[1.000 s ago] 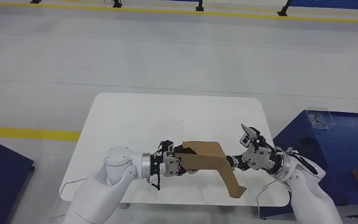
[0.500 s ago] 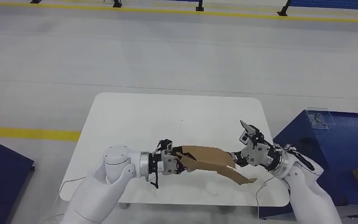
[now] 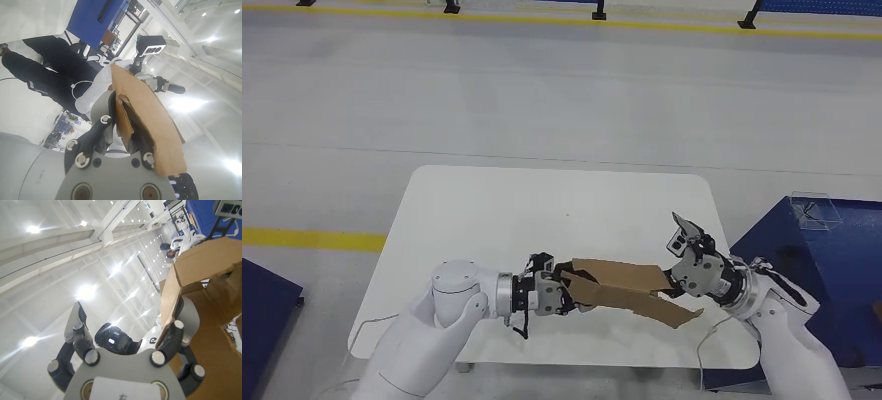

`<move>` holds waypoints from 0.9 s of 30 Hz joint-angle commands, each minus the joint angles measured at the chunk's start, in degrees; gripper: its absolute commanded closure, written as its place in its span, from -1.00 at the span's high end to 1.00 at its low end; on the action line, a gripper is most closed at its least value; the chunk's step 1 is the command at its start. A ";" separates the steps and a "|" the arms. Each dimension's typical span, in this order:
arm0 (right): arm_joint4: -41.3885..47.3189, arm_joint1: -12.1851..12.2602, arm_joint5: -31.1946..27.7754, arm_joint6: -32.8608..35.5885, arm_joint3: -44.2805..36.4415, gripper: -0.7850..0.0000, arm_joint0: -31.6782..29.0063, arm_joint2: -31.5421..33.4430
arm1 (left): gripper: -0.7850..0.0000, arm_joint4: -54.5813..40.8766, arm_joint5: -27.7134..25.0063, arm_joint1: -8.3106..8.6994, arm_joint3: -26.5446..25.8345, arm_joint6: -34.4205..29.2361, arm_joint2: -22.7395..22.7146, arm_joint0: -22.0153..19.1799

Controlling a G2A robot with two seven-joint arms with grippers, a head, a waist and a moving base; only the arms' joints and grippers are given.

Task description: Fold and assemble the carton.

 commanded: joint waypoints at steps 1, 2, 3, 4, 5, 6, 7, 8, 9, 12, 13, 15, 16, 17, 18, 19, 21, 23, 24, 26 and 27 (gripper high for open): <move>-0.28 -0.01 0.01 -1.24 0.06 1.00 0.40 -0.40 | -1.00 0.19 0.15 0.05 -0.29 -0.20 0.25 0.03; -0.41 -0.01 0.10 -1.62 0.13 1.00 0.62 -0.66 | -1.00 0.27 0.26 0.09 -0.39 -0.32 0.35 0.05; -0.81 0.02 0.14 -1.94 0.15 1.00 0.78 -0.82 | -1.00 0.32 0.51 0.13 -0.48 -0.52 0.48 0.07; -1.24 0.06 0.37 -2.08 0.18 1.00 0.83 -1.03 | -1.00 0.40 0.62 0.17 -0.55 -0.67 0.55 0.07; -1.60 0.08 0.32 -2.12 0.17 1.00 0.95 -1.17 | -1.00 0.53 0.75 0.21 -0.56 -0.71 0.63 0.09; -2.09 0.11 0.19 -2.13 0.22 1.00 1.04 -1.34 | -1.00 0.62 0.98 0.24 -0.54 -0.81 0.75 0.10; -2.90 0.17 0.20 -2.04 0.20 1.00 1.15 -1.57 | -1.00 0.63 1.23 0.28 -0.51 -0.91 0.84 0.08; -3.63 0.23 0.16 -1.75 0.26 1.00 1.22 -1.76 | -1.00 0.65 1.28 0.30 -0.49 -0.95 0.89 0.05; -4.37 0.29 0.13 -1.50 0.42 1.00 1.27 -1.92 | -1.00 0.66 1.29 0.33 -0.48 -0.99 0.93 0.02; -7.00 0.55 0.09 -0.26 0.85 0.56 1.49 -2.28 | -1.00 0.54 1.51 0.43 -0.30 -1.18 0.86 -0.17; -7.66 0.63 0.01 0.20 1.15 0.26 1.45 -2.34 | -1.00 0.42 1.53 0.46 -0.25 -1.15 0.77 -0.21; -8.65 0.80 0.08 1.24 1.56 -0.38 1.41 -2.36 | -1.00 0.26 1.62 0.53 -0.22 -1.13 0.67 -0.25; -9.37 0.90 0.08 1.62 1.64 -0.77 1.39 -2.27 | -1.00 0.11 1.65 0.55 -0.21 -1.05 0.64 -0.21; -10.01 1.00 0.09 2.06 1.63 -1.00 1.35 -2.24 | -1.00 0.04 1.67 0.57 -0.25 -0.98 0.65 -0.20; -10.64 1.10 0.23 2.56 1.66 -1.00 1.31 -2.27 | -1.00 0.07 1.83 0.60 -0.22 -0.94 0.72 -0.19; -11.00 1.18 0.18 2.96 1.77 -1.00 1.27 -2.22 | -1.00 0.03 1.92 0.62 -0.18 -0.85 0.77 -0.20; -11.52 1.31 0.10 3.38 1.88 -1.00 1.21 -2.16 | -1.00 -0.03 2.00 0.64 -0.19 -0.66 0.88 -0.24; -12.42 1.48 0.66 3.75 1.80 -1.00 1.08 -2.29 | -1.00 -0.08 2.09 0.67 -0.22 -0.62 0.99 -0.31; -12.75 1.55 1.03 3.98 1.71 -1.00 1.07 -2.37 | -1.00 -0.11 2.12 0.69 -0.25 -0.56 1.02 -0.32; -12.75 1.55 1.03 3.98 1.71 -1.00 1.07 -2.37 | -1.00 0.13 2.29 0.75 -0.39 -0.33 1.08 -0.39; -12.75 1.55 1.03 3.98 1.71 -1.00 1.07 -2.37 | -0.77 0.13 2.21 0.79 -0.44 -0.19 1.01 -0.37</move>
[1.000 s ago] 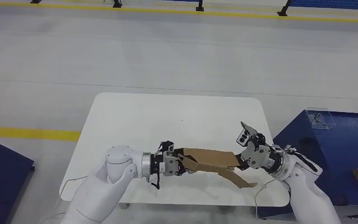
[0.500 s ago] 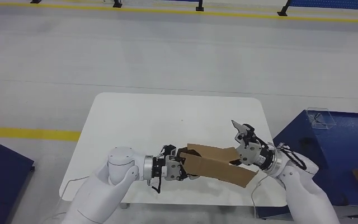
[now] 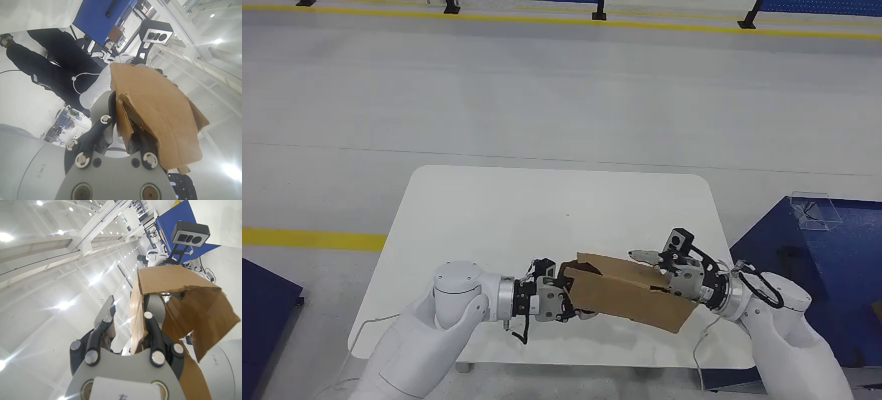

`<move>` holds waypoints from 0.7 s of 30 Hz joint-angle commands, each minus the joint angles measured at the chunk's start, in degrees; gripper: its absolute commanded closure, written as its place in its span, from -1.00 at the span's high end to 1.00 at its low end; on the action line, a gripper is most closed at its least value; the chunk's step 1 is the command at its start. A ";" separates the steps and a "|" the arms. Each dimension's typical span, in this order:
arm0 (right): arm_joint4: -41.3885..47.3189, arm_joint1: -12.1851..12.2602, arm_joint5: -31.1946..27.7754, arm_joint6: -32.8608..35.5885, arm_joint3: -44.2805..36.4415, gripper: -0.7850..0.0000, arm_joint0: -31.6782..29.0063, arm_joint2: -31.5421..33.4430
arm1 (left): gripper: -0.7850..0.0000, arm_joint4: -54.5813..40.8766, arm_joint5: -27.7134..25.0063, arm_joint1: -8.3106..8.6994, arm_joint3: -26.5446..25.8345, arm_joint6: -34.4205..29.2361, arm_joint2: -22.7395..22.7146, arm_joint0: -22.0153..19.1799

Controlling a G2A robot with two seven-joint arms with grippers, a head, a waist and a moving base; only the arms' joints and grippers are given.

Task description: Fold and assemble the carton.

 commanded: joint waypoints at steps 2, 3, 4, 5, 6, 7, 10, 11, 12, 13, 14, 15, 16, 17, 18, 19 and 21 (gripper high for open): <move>0.04 -0.01 -0.04 -0.02 0.01 -1.00 0.01 0.01 | 1.00 0.38 0.15 0.14 -0.06 0.68 -0.21 0.04; 0.04 -0.01 -0.04 -0.02 0.01 -1.00 0.01 0.01 | 1.00 0.36 0.04 0.20 -0.11 1.08 -0.47 0.08; 0.16 -0.06 -0.83 -0.89 -0.23 -1.00 -0.12 -0.04 | 1.00 0.20 -0.05 0.26 -0.07 1.38 -0.83 0.15; 0.19 -0.11 -2.23 -1.74 -0.49 -1.00 -0.10 0.16 | 1.00 0.38 -0.21 0.36 0.05 1.94 -1.33 0.16; -0.03 -0.14 -3.93 -2.45 -0.64 -1.00 -0.05 0.44 | 1.00 0.58 -0.21 0.42 0.08 2.18 -1.52 0.15; -0.42 -0.17 -6.07 -3.08 -0.71 -1.00 0.03 0.81 | 1.00 0.58 -0.21 0.42 0.08 2.18 -1.52 0.15; -2.47 -0.24 -13.34 -3.71 -0.95 -1.00 0.20 1.85 | 1.00 0.58 -0.21 0.42 0.08 2.18 -1.52 0.15; -3.94 -0.23 -16.26 -3.65 -0.86 -1.00 0.18 2.19 | 1.00 0.58 -0.21 0.42 0.08 2.18 -1.52 0.15; -3.94 -0.23 -16.26 -3.65 -0.86 -1.00 0.18 2.19 | 1.00 0.58 -0.21 0.42 0.08 2.18 -1.52 0.15; -3.94 -0.23 -16.26 -3.65 -0.86 -1.00 0.18 2.19 | 1.00 0.58 -0.21 0.42 0.08 2.18 -1.52 0.15; -3.94 -0.23 -16.26 -3.65 -0.86 -1.00 0.18 2.19 | 1.00 0.58 -0.21 0.42 0.08 2.18 -1.52 0.15; -3.94 -0.23 -16.26 -3.65 -0.86 -1.00 0.18 2.19 | 1.00 0.58 -0.21 0.42 0.08 2.18 -1.52 0.15; -3.94 -0.23 -16.26 -3.65 -0.86 -1.00 0.18 2.19 | 1.00 0.58 -0.21 0.42 0.08 2.18 -1.52 0.15; -3.94 -0.23 -16.26 -3.65 -0.86 -1.00 0.18 2.19 | 1.00 0.58 -0.21 0.42 0.08 2.18 -1.52 0.15; -3.94 -0.23 -16.26 -3.65 -0.86 -1.00 0.18 2.19 | 1.00 0.58 -0.21 0.42 0.08 2.18 -1.52 0.15; -4.16 -0.24 -16.58 -4.03 -0.95 -1.00 0.16 2.25 | 1.00 0.58 -0.21 0.42 0.08 2.18 -1.52 0.15; -5.66 -0.32 -19.73 -5.64 -1.68 -1.00 -0.24 2.39 | 1.00 0.58 -0.21 0.42 0.08 2.18 -1.52 0.15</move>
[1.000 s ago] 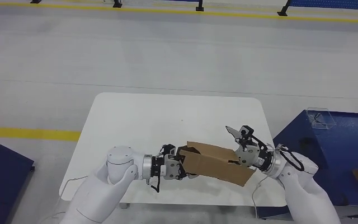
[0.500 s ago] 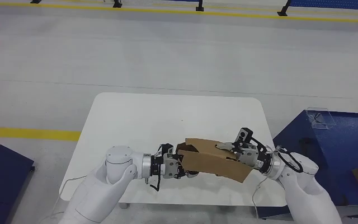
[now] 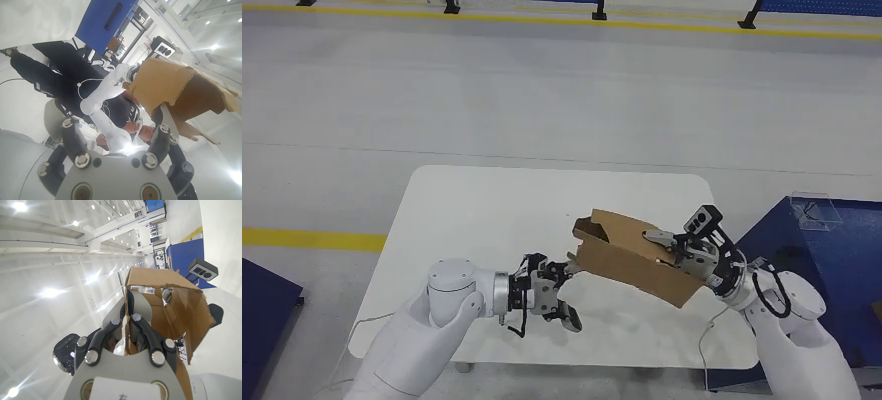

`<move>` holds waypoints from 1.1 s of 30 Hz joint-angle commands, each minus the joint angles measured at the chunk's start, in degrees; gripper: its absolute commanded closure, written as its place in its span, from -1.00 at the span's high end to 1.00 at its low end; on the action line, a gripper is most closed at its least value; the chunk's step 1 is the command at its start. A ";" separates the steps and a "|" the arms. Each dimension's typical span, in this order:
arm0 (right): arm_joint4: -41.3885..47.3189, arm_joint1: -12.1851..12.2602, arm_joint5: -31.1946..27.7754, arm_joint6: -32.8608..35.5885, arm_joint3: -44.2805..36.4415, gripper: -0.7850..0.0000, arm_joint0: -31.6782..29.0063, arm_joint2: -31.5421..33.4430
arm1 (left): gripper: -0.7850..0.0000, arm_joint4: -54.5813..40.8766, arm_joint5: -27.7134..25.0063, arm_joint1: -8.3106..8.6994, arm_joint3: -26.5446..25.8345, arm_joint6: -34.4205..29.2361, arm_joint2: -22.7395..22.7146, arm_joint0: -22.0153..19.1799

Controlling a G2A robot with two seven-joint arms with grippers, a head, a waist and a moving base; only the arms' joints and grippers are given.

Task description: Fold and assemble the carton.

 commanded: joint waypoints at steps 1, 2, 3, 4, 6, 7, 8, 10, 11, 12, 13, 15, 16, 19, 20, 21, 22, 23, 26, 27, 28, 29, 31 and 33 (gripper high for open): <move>-1.43 -0.05 -3.31 -0.78 -0.45 -1.00 -0.36 0.10 | 1.00 -0.60 -1.11 0.00 0.15 1.05 -0.55 0.59; -1.93 -0.04 -4.69 -0.64 -0.40 -1.00 -0.38 0.39 | 1.00 -0.34 -2.35 0.08 -0.06 2.81 -1.35 1.09; -2.37 -0.05 -6.28 -0.72 -0.30 -1.00 -0.35 0.79 | 1.00 -0.05 -3.27 0.21 -0.48 4.60 -2.23 1.70; -3.42 -0.02 -8.06 -0.63 -0.33 -1.00 -0.31 1.15 | 1.00 -0.15 -3.93 0.33 -0.99 6.25 -3.22 2.45; -5.48 0.02 -11.69 -0.28 -0.11 -1.00 -0.51 1.85 | 1.00 -0.43 -4.92 0.58 -2.38 9.00 -5.04 3.91; -6.03 0.02 -13.25 -0.01 -0.01 -1.00 -0.59 2.14 | 1.00 0.85 -5.23 0.79 -3.23 10.90 -5.96 4.43; -7.02 0.04 -14.98 0.24 -0.04 -1.00 -0.58 2.45 | 1.00 2.35 -5.51 1.01 -4.37 12.91 -6.84 4.99; -10.13 0.08 -19.37 0.67 -0.04 -1.00 -0.68 2.97 | 1.00 4.90 -6.62 1.41 -7.81 15.59 -8.41 6.41; -12.49 0.11 -22.27 0.56 -0.18 -1.00 -0.81 3.30 | 1.00 6.33 -7.38 1.61 -9.93 16.35 -8.97 7.20; -15.71 0.14 -25.33 0.32 -0.26 -1.00 -1.13 3.45 | 1.00 8.33 -8.06 1.81 -12.12 17.37 -9.39 8.01; -17.62 0.12 -27.52 0.36 -0.29 -1.00 -1.61 3.14 | 1.00 10.68 -8.69 2.01 -14.65 18.32 -9.56 8.80; -19.89 0.08 -31.31 0.34 -0.41 -1.00 -2.02 3.00 | 1.00 16.95 -9.50 2.45 -19.84 19.97 -9.25 10.24; -22.12 0.08 -33.24 0.06 -0.34 -1.00 -2.31 2.92 | 1.00 21.04 -9.99 2.68 -22.61 20.90 -8.83 10.81; -23.15 0.03 -34.42 -0.16 -0.33 -1.00 -2.62 2.52 | 1.00 25.32 -10.90 2.90 -25.16 21.76 -8.26 11.43; -23.15 0.03 -34.42 -0.16 -0.33 -1.00 -2.62 2.52 | 1.00 25.32 -10.90 2.90 -25.16 21.76 -8.26 11.43; -23.15 0.03 -34.42 -0.16 -0.33 -1.00 -2.62 2.52 | 1.00 25.32 -10.90 2.90 -25.16 21.76 -8.26 11.43; -23.15 0.03 -34.42 -0.16 -0.33 -1.00 -2.62 2.52 | 1.00 25.32 -10.90 2.90 -25.16 21.76 -8.26 11.43; -23.15 0.03 -34.42 -0.16 -0.33 -1.00 -2.62 2.52 | 1.00 25.32 -10.90 2.90 -25.16 21.76 -8.26 11.43; -24.73 0.03 -34.58 -0.14 -1.20 -1.00 -3.05 1.91 | 1.00 27.82 -11.64 2.99 -25.58 22.96 -8.27 11.59; -25.11 0.03 -34.64 0.62 -1.55 -1.00 -3.46 1.42 | 1.00 31.06 -12.17 3.08 -26.59 24.43 -8.05 11.56; -24.93 0.07 -34.07 1.80 -1.69 -1.00 -3.79 1.01 | 1.00 33.98 -12.92 3.13 -27.84 26.00 -7.67 11.86; -24.80 0.13 -33.74 2.74 -1.82 -1.00 -3.87 0.95 | 1.00 35.64 -14.56 3.15 -29.36 26.74 -7.33 12.26; -26.03 0.28 -33.72 4.30 -1.77 -1.00 -4.01 0.99 | 1.00 38.12 -19.08 3.26 -32.10 27.56 -7.58 13.25; -26.46 0.41 -33.55 6.29 -1.81 -1.00 -4.04 0.80 | 1.00 40.17 -24.77 3.42 -34.56 28.23 -8.38 14.80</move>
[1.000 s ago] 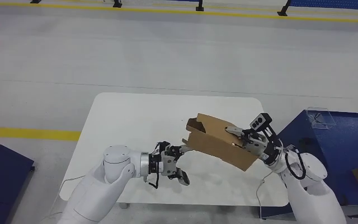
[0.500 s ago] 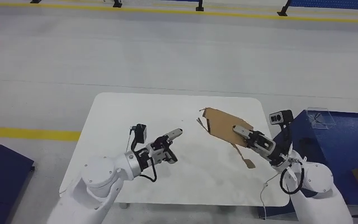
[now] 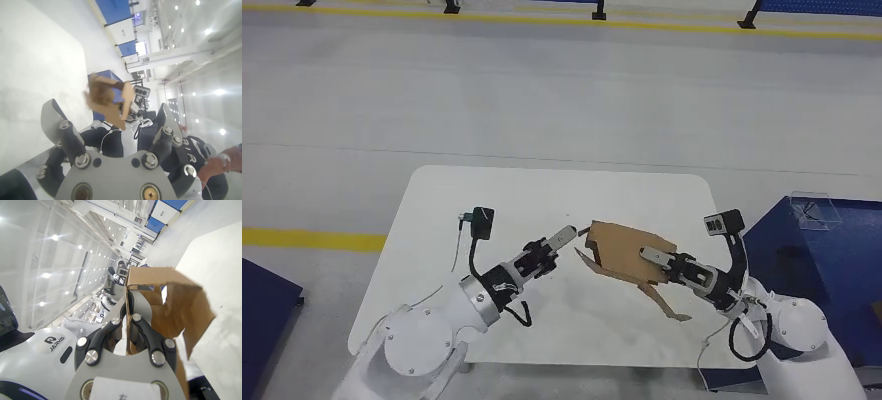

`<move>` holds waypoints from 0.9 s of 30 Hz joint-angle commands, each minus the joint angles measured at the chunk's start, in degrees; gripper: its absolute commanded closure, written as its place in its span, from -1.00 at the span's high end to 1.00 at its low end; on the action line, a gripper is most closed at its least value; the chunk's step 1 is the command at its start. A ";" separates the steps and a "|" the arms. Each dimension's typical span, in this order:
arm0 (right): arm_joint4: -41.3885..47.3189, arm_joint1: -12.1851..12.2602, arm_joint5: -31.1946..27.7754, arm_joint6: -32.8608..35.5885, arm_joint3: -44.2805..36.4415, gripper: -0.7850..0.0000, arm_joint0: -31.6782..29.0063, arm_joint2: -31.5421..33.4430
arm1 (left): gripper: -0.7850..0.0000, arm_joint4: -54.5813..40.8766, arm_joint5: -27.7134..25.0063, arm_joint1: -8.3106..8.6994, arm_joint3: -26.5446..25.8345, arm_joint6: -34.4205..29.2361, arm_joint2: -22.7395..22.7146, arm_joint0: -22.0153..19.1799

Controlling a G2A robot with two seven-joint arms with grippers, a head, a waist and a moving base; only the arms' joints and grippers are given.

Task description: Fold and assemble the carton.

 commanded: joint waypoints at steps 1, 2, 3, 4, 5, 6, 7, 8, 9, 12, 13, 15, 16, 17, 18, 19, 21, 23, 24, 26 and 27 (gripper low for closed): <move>-0.49 0.14 0.12 1.91 0.11 -1.00 -0.04 -0.10 | 1.00 2.35 -6.27 0.18 -2.35 0.89 -1.03 1.82; -0.63 0.20 0.25 2.61 0.15 -1.00 -0.08 -0.14 | 1.00 3.41 -8.35 0.27 -3.22 1.31 -1.45 2.79; -0.53 0.25 0.38 3.36 0.13 -1.00 -0.12 -0.24 | 1.00 4.14 -10.02 0.35 -3.98 1.36 -1.69 3.72; -0.25 0.30 0.65 4.17 0.12 -1.00 -0.16 -0.36 | 1.00 4.81 -11.02 0.43 -4.50 1.12 -1.89 4.47; 0.41 0.34 0.97 5.00 0.03 -1.00 -0.18 -0.47 | 1.00 5.30 -11.67 0.49 -4.90 0.38 -1.89 4.95; 0.76 0.40 1.27 5.76 -0.01 -1.00 -0.17 -0.44 | 1.00 5.82 -12.00 0.55 -5.02 -0.50 -1.83 5.15; 1.10 0.45 1.62 6.55 -0.09 -1.00 -0.20 -0.48 | 1.00 6.46 -11.75 0.58 -4.87 -1.14 -1.69 5.21; 1.73 0.50 1.97 7.37 -0.20 -1.00 -0.22 -0.57 | 1.00 7.00 -11.07 0.58 -4.62 -1.87 -1.34 5.09; 2.25 0.54 2.10 7.97 -0.25 -1.00 -0.20 -0.53 | 1.00 7.33 -10.50 0.55 -4.36 -2.83 -0.87 4.70; 3.12 0.65 2.59 8.87 -0.18 -1.00 -0.20 -0.42 | 1.00 8.05 -8.37 0.37 -2.89 -4.48 0.32 2.99; 3.59 0.67 2.87 9.17 -0.17 -1.00 -0.17 -0.47 | 1.00 8.19 -7.80 0.28 -2.55 -4.69 0.80 2.51; 4.00 0.73 3.13 9.49 -0.17 -1.00 -0.07 -0.40 | 1.00 8.22 -6.56 0.11 -1.94 -5.41 1.74 1.66; 4.28 0.76 3.28 9.70 -0.14 -1.00 -0.08 -0.43 | 1.00 8.34 -6.18 0.03 -1.70 -5.51 2.04 1.26; 4.50 0.78 3.34 9.85 -0.13 -1.00 -0.06 -0.41 | 1.00 8.61 -5.84 -0.04 -1.51 -5.71 2.43 0.95; 4.56 0.81 3.36 9.93 -0.09 -1.00 -0.04 -0.37 | 1.00 8.75 -5.48 -0.09 -1.38 -6.14 2.85 0.70; 4.63 0.83 3.39 9.97 -0.08 -1.00 -0.04 -0.39 | 1.00 8.66 -5.26 -0.17 -1.35 -6.21 3.12 0.48; 4.72 0.87 3.57 10.13 -0.13 -1.00 -0.03 -0.52 | 1.00 7.73 -5.51 -0.31 -1.42 -6.95 3.73 0.20; 4.53 0.91 3.69 10.30 -0.26 -1.00 -0.08 -0.77 | 1.00 7.11 -5.73 -0.40 -1.39 -7.18 3.82 0.06; 4.51 0.93 3.77 10.37 -0.31 -1.00 -0.08 -0.88 | 1.00 6.88 -6.07 -0.45 -1.71 -7.46 4.11 0.08; 4.22 0.97 3.82 10.39 -0.32 -1.00 -0.09 -1.09 | 1.00 7.00 -6.80 -0.51 -2.13 -7.38 4.34 0.27; 3.95 0.99 3.83 10.40 -0.32 -1.00 -0.09 -1.22 | 1.00 7.11 -7.09 -0.55 -2.49 -7.14 4.50 0.45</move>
